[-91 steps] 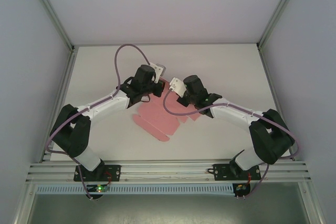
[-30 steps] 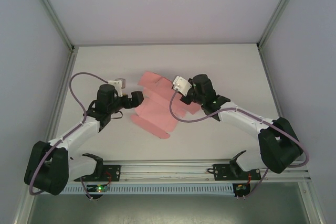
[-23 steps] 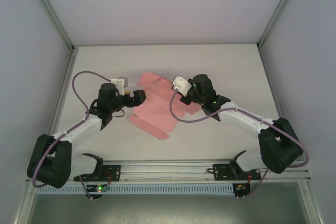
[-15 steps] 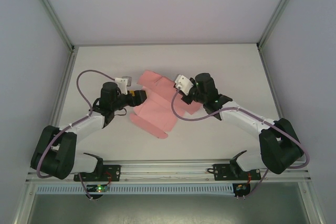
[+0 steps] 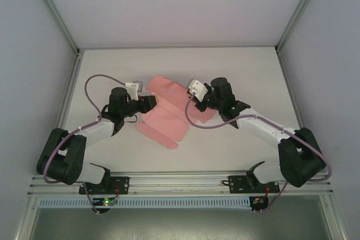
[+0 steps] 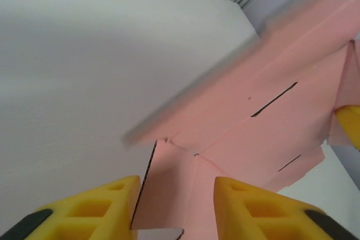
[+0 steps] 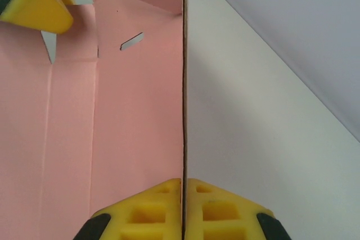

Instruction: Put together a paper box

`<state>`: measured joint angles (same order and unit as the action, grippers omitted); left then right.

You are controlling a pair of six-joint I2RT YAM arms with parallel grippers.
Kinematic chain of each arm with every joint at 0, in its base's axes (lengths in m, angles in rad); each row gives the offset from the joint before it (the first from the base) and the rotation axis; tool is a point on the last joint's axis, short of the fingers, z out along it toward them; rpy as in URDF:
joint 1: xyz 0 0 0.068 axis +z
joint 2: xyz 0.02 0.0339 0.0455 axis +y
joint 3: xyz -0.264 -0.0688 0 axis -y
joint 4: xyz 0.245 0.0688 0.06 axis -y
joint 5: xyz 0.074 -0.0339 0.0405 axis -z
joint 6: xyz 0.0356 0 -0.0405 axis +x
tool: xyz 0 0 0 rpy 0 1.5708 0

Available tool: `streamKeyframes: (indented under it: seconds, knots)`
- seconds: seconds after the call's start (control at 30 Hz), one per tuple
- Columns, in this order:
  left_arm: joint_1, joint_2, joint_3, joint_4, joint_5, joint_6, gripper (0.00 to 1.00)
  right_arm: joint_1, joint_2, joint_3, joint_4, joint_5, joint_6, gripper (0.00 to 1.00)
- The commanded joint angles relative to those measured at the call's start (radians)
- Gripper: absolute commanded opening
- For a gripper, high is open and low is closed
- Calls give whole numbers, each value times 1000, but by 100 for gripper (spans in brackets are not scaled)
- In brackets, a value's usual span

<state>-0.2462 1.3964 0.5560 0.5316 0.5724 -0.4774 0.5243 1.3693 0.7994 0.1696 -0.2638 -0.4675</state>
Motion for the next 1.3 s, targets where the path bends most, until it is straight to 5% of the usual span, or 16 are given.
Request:
streamKeyframes:
  seconds: [0.0, 0.27, 0.8, 1.27]
  knots:
    - [12, 6, -2, 104, 36, 5, 32, -14, -24, -11, 16, -38, 24, 0]
    - [4, -9, 6, 55, 57, 34, 1, -18, -26, -4, 13, -15, 46, 0]
    - [-8, -51, -82, 78, -6, 40, 2, -149, 31, 54, 22, -87, 307, 0]
    - [-117, -160, -166, 102, -74, 216, 0, -198, 99, 122, -64, -67, 426, 0]
